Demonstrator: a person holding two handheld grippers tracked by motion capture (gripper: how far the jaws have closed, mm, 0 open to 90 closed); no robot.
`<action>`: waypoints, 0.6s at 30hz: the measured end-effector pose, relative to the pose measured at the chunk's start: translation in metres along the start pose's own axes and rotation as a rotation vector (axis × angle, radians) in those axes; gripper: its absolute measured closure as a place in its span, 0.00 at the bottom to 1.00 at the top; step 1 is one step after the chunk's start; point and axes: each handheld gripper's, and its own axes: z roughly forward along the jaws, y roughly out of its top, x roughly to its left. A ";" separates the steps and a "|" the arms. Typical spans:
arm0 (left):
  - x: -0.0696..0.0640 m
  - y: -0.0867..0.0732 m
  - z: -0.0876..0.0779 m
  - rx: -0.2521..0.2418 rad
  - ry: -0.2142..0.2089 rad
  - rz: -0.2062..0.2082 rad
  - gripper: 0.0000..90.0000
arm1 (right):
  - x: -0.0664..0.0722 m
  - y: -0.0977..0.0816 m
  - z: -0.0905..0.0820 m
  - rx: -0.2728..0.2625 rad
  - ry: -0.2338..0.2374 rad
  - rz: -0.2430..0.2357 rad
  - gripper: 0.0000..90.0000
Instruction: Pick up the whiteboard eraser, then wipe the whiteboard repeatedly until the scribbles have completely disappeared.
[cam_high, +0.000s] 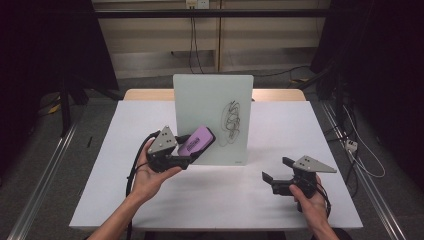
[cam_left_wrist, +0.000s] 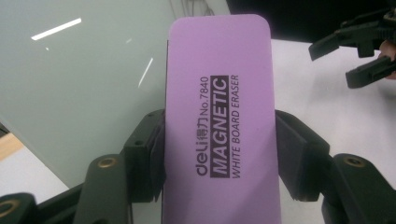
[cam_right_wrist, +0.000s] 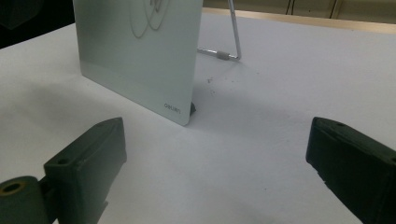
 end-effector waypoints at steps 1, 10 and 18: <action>0.000 0.001 0.000 -0.016 0.009 -0.005 0.45 | 0.001 0.000 0.001 0.001 0.003 -0.005 0.06; -0.001 0.011 0.003 -0.047 0.006 0.002 0.45 | -0.001 -0.003 -0.007 -0.004 -0.007 -0.007 0.06; -0.003 0.023 0.007 -0.052 -0.003 0.025 0.45 | 0.000 -0.003 -0.009 -0.003 -0.008 -0.005 0.05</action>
